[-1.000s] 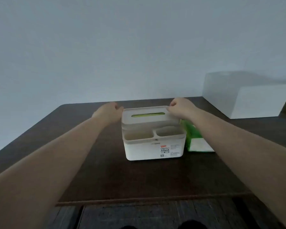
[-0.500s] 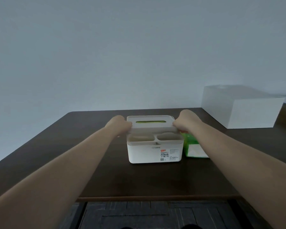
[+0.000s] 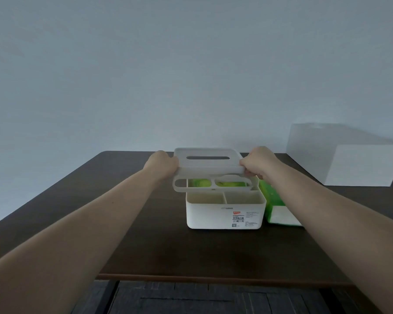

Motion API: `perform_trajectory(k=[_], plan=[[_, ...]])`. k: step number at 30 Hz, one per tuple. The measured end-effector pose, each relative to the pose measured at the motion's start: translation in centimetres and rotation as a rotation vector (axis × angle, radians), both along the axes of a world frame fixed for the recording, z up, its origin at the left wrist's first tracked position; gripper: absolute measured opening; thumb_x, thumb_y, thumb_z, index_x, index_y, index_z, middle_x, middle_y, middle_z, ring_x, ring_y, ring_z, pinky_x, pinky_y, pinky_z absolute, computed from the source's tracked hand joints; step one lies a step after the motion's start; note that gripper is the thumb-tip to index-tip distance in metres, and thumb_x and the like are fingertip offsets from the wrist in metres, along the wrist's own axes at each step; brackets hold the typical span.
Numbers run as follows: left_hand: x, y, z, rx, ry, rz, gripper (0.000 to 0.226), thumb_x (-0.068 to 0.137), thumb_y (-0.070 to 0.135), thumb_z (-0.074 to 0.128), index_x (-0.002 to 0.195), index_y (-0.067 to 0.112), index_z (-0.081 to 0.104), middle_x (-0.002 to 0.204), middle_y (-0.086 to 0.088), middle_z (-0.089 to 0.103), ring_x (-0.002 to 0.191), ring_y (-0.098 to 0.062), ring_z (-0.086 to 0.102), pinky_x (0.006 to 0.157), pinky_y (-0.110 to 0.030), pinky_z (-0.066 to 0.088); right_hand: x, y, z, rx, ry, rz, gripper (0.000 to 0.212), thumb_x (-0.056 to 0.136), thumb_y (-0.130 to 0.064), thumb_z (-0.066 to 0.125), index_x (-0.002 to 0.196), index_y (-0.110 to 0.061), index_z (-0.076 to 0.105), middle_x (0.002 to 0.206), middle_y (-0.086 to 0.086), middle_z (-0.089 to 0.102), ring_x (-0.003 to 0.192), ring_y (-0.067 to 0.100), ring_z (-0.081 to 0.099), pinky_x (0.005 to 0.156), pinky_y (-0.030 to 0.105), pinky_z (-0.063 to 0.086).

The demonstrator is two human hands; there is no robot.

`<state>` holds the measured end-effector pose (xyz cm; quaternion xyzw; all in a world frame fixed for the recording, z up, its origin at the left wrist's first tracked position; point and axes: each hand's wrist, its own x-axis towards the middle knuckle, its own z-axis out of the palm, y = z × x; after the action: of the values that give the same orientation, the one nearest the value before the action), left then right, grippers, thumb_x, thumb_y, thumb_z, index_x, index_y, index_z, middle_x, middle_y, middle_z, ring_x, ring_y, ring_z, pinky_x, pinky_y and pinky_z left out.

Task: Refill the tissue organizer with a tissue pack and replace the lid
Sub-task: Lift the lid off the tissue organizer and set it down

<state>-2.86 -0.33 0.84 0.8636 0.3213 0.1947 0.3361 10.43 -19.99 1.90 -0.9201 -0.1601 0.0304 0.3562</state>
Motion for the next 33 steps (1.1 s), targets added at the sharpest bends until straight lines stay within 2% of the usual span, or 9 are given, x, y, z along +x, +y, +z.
perform_trajectory(k=[6, 10, 14, 17, 21, 25, 28, 31, 33], plan=[[-2.2, 3.7, 0.8, 0.053, -0.048, 0.089, 0.025, 0.083, 0.015, 0.041, 0.059, 0.013, 0.033, 0.059, -0.003, 0.035, 0.057, -0.023, 0.032, 0.054, -0.028, 0.024, -1.3, 4.2, 0.2, 0.022, -0.084, 0.077, 0.007, 0.079, -0.009, 0.054, 0.074, -0.005, 0.058, 0.069, 0.011, 0.053, 0.06, 0.024, 0.049, 0.047, 0.024, 0.031], [-4.1, 6.4, 0.4, 0.092, -0.069, 0.151, 0.026, 0.084, 0.015, 0.04, 0.058, 0.013, 0.037, 0.06, -0.002, 0.04, 0.059, -0.023, 0.036, 0.051, -0.027, 0.025, -2.6, 7.8, 0.0, 0.02, -0.111, 0.137, 0.02, 0.081, -0.008, 0.052, 0.062, -0.009, 0.047, 0.06, 0.006, 0.045, 0.056, 0.022, 0.044, 0.047, 0.026, 0.029], [-6.1, 9.8, -0.7, 0.109, -0.052, 0.233, 0.02, 0.083, 0.016, 0.044, 0.063, 0.015, 0.042, 0.06, -0.001, 0.041, 0.059, -0.023, 0.037, 0.051, -0.028, 0.026, -4.1, 11.8, 0.1, -0.038, -0.158, 0.195, 0.018, 0.084, -0.009, 0.052, 0.067, -0.007, 0.051, 0.061, 0.006, 0.048, 0.052, 0.019, 0.044, 0.045, 0.024, 0.028], [-7.5, 12.2, -1.7, 0.095, -0.028, 0.282, 0.016, 0.084, 0.019, 0.045, 0.071, 0.012, 0.051, 0.064, -0.002, 0.048, 0.059, -0.023, 0.043, 0.052, -0.028, 0.031, -5.2, 14.5, -0.1, -0.107, -0.16, 0.25, 0.024, 0.083, -0.002, 0.05, 0.06, -0.007, 0.047, 0.06, 0.006, 0.049, 0.05, 0.018, 0.045, 0.043, 0.024, 0.028], [-8.9, 14.9, -3.5, 0.09, 0.034, 0.317, 0.019, 0.084, 0.022, 0.045, 0.072, 0.011, 0.054, 0.069, -0.005, 0.056, 0.062, -0.023, 0.047, 0.057, -0.028, 0.037, -6.9, 17.5, -0.6, -0.297, -0.147, 0.329, 0.019, 0.076, 0.003, 0.057, 0.06, -0.006, 0.053, 0.062, 0.008, 0.057, 0.053, 0.022, 0.054, 0.047, 0.024, 0.036], [-9.9, 16.9, -5.1, 0.096, 0.095, 0.335, 0.022, 0.086, 0.021, 0.045, 0.065, 0.014, 0.046, 0.066, -0.005, 0.047, 0.064, -0.024, 0.042, 0.058, -0.03, 0.033, -8.0, 19.6, -1.6, -0.416, -0.129, 0.384, 0.023, 0.079, 0.002, 0.06, 0.059, -0.006, 0.051, 0.062, 0.008, 0.052, 0.057, 0.022, 0.051, 0.053, 0.026, 0.039], [-10.2, 17.8, -6.2, 0.068, 0.123, 0.331, 0.03, 0.087, 0.021, 0.046, 0.059, 0.015, 0.039, 0.062, -0.002, 0.042, 0.064, -0.024, 0.04, 0.055, -0.029, 0.031, -8.3, 20.6, -2.3, -0.436, -0.107, 0.394, 0.017, 0.082, 0.0, 0.059, 0.066, -0.003, 0.057, 0.067, 0.009, 0.054, 0.056, 0.02, 0.05, 0.05, 0.026, 0.037], [-10.1, 18.5, -7.0, 0.05, 0.155, 0.329, 0.028, 0.087, 0.022, 0.046, 0.061, 0.013, 0.043, 0.063, -0.002, 0.05, 0.066, -0.023, 0.047, 0.055, -0.028, 0.034, -8.4, 21.3, -2.8, -0.533, -0.098, 0.437, 0.012, 0.085, -0.002, 0.058, 0.089, 0.0, 0.069, 0.081, 0.01, 0.057, 0.069, 0.023, 0.054, 0.065, 0.028, 0.043], [-9.9, 18.7, -7.6, 0.041, 0.164, 0.318, 0.028, 0.088, 0.022, 0.046, 0.061, 0.013, 0.044, 0.064, -0.002, 0.053, 0.068, -0.023, 0.05, 0.055, -0.027, 0.035, -8.2, 21.6, -3.3, -0.577, -0.097, 0.437, 0.009, 0.085, -0.002, 0.058, 0.085, -0.002, 0.068, 0.081, 0.01, 0.057, 0.068, 0.022, 0.053, 0.068, 0.029, 0.043]])
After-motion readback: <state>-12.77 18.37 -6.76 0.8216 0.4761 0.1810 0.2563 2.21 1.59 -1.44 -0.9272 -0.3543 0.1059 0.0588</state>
